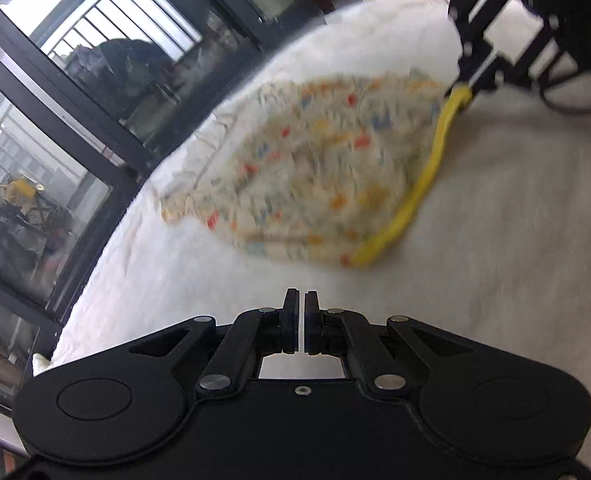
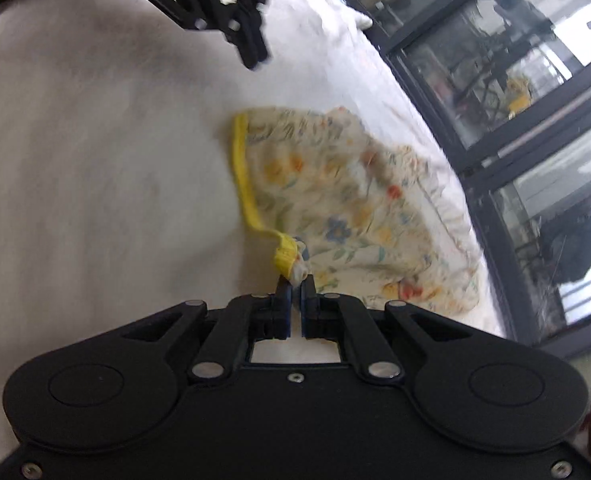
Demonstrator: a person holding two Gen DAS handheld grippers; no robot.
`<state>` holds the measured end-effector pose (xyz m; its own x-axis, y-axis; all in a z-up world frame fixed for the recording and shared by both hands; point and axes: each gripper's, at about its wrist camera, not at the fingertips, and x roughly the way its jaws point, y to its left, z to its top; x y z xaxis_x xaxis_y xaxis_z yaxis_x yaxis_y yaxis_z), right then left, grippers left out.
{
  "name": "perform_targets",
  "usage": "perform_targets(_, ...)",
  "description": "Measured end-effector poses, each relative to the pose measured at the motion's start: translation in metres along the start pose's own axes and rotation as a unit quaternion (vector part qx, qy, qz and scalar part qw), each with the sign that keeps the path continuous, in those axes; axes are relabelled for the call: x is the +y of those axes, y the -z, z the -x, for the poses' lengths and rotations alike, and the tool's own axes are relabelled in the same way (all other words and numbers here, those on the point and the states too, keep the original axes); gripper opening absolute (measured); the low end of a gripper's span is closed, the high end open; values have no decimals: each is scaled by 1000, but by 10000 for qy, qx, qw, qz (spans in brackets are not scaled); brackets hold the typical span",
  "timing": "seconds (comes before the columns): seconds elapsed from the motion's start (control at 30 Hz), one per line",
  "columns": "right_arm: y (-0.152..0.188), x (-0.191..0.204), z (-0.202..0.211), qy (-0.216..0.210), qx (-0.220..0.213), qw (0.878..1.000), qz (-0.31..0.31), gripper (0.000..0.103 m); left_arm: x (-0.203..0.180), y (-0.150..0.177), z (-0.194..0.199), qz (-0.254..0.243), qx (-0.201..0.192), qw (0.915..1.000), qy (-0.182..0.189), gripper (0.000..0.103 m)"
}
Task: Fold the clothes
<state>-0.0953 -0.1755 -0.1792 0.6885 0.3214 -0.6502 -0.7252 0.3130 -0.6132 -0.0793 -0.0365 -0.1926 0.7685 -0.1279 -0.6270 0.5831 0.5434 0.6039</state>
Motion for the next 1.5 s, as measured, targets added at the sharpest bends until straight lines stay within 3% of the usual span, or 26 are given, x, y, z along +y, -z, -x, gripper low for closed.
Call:
perform_targets(0.03,2,-1,4,13,43,10000,-10,8,6,0,6,-14,-39,10000,-14,3)
perform_targets(0.1,8,-1,13,33,122,9999,62,28,7,-6,15,-128,-309,9994,-87,3)
perform_targets(0.13,10,0,15,30,127,9999,113,32,10,-13,11,-201,-365,9991,-106,3)
perform_targets(0.2,11,4,17,67,88,9996,253,59,0,-24,5,-594,-576,9964,-182,4)
perform_targets(0.23,10,4,16,141,49,9993,333,63,-3,-28,0,-705,-626,9954,-197,4)
perform_targets(0.37,5,0,6,149,-31,9995,267,63,-22,-42,-29,-1570,-838,9837,-253,7)
perform_targets(0.5,0,1,-7,-18,58,10000,34,57,-35,-46,-53,-2077,-791,9748,-194,20)
perform_targets(0.53,0,0,-7,-33,45,10000,-10,53,-36,-47,-56,-2095,-801,9743,-197,22)
perform_targets(0.57,0,-1,-6,-27,39,10000,-70,42,-36,-51,-58,-2046,-816,9753,-155,26)
perform_targets(0.63,-1,-8,-3,63,-10,9993,-360,34,-34,-53,-55,-1951,-826,9773,-5,36)
perform_targets(0.67,-2,-13,0,136,-65,9984,-551,18,-34,-54,-53,-1934,-822,9777,63,44)
perform_targets(0.7,-2,-19,1,217,-80,9969,-758,12,-33,-53,-52,-1933,-832,9775,106,47)
perform_targets(0.87,-1,-39,11,327,-176,9857,-1643,12,-33,-56,-53,-1730,-763,9819,100,49)
perform_targets(1.03,-4,-41,15,381,-262,9816,-1854,12,-32,-65,-53,-1374,-696,9881,28,47)
perform_targets(1.1,-4,-42,17,383,-316,9804,-1904,12,-25,-67,-57,-1039,-526,9931,102,16)
perform_targets(1.17,-5,-42,13,379,-318,9803,-1911,12,-15,-67,-57,-684,-447,9966,107,8)
perform_targets(1.27,-8,-36,5,341,-127,9842,-1730,13,8,-68,-56,166,-330,9993,52,6)
perform_targets(1.4,-13,-20,-6,257,128,9864,-1617,29,19,-65,-46,696,-303,9971,-90,6)
perform_targets(1.5,-20,-10,-21,193,307,9862,-1616,29,28,-64,-42,989,-247,9945,-239,6)
